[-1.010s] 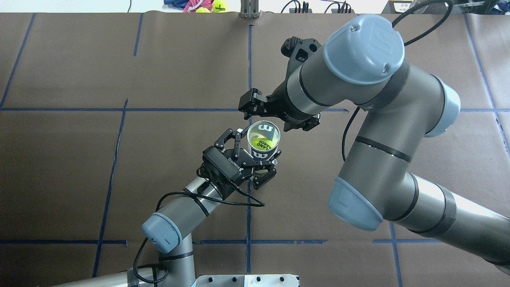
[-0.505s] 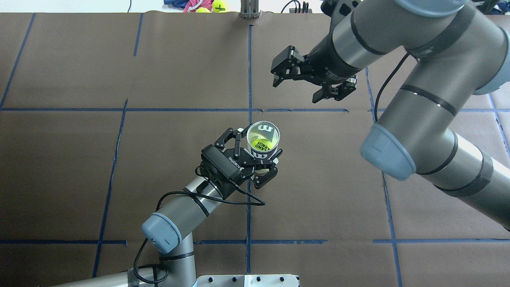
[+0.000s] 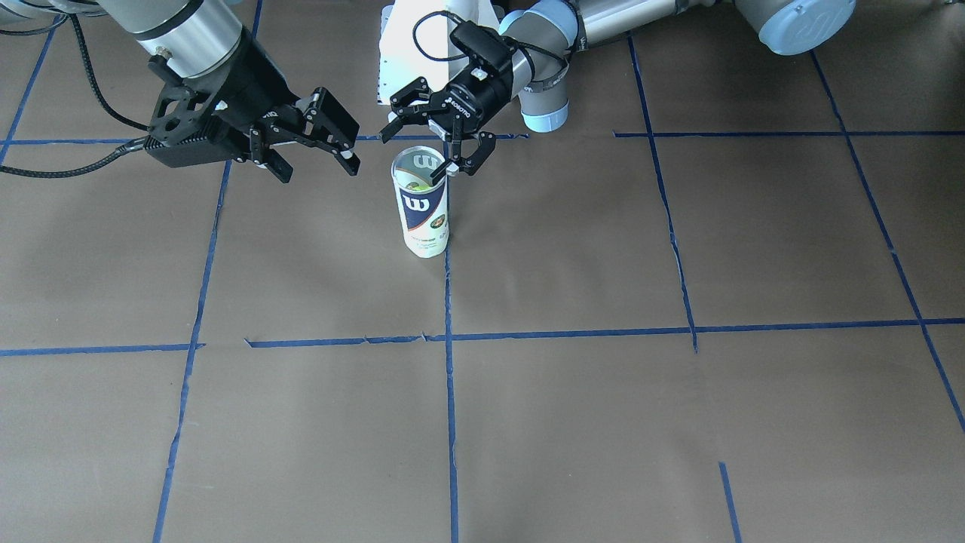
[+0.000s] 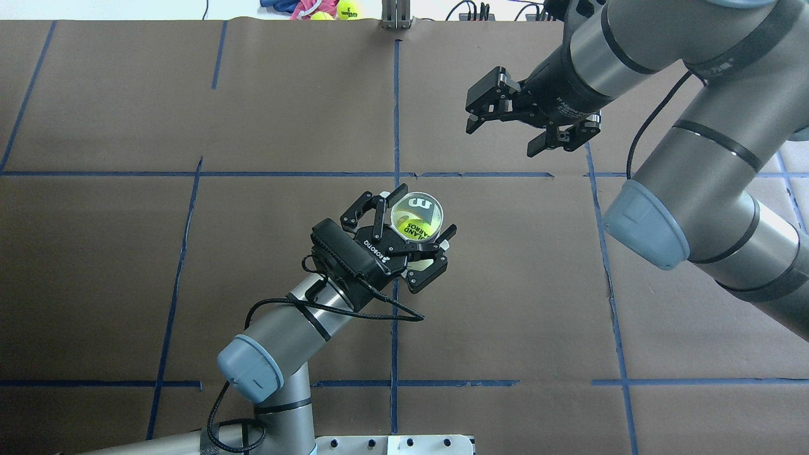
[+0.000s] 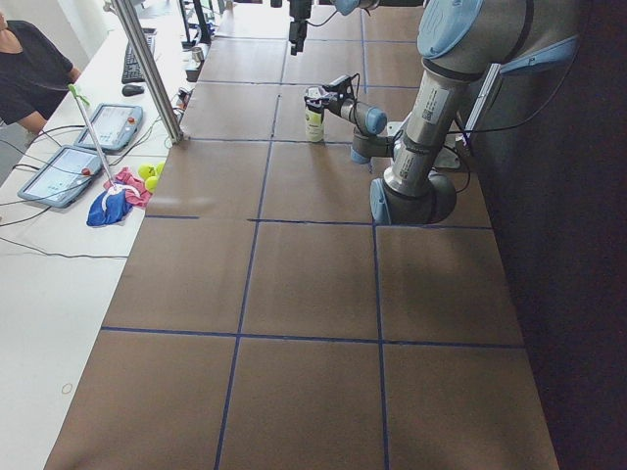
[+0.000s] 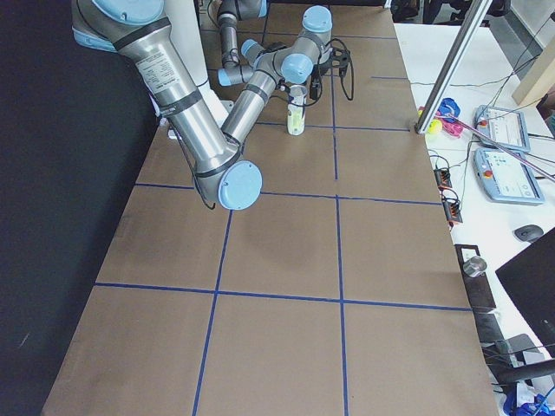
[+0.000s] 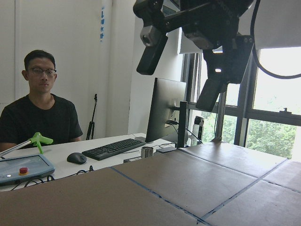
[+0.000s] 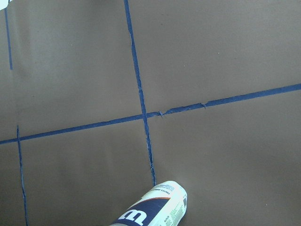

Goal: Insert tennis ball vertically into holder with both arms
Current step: 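Lower the can upright onto the table and open the left gripper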

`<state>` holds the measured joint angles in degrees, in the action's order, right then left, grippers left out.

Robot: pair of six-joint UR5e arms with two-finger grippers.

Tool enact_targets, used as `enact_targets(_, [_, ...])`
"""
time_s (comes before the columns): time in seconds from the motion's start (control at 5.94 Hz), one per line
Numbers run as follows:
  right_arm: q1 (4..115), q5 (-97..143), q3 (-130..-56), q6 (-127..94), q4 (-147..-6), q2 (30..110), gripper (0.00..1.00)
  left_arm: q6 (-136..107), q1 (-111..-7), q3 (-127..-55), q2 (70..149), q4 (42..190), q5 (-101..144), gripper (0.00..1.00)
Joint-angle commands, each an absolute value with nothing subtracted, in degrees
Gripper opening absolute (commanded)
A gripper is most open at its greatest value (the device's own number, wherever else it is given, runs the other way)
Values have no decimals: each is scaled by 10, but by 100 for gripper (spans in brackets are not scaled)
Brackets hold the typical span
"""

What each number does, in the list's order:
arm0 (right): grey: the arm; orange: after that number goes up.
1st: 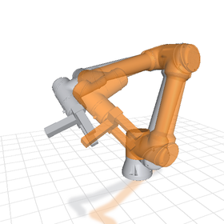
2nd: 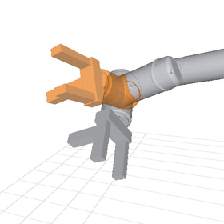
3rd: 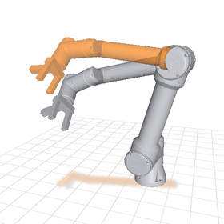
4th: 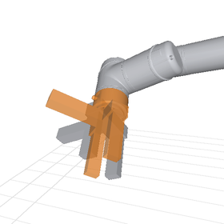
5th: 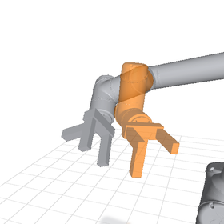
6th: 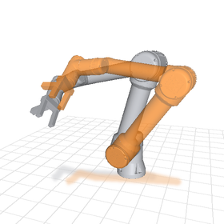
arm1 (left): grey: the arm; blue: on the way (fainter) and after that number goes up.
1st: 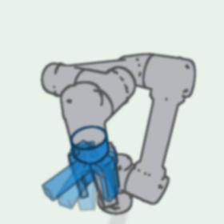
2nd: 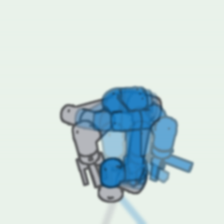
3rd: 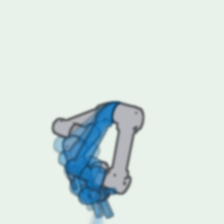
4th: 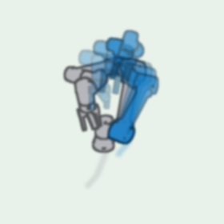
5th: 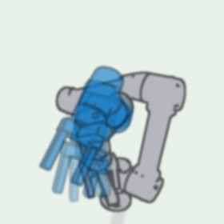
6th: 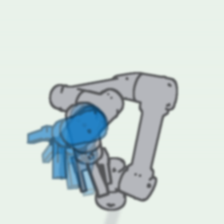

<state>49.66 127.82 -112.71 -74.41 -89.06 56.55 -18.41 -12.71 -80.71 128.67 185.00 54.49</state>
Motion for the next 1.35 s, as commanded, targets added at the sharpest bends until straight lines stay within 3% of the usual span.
enact_targets(0.0, [510,1282,-1129,-719,-890,579,98,-189,-134,-862,1288,1844,544,100])
enact_targets(0.67, [555,1283,-1139,-586,-890,662,98,-319,-290,-879,1281,1641,619,100])
enact_targets(1.18, [608,1284,-1135,-453,-895,740,98,-406,-440,-850,1183,1558,864,99])
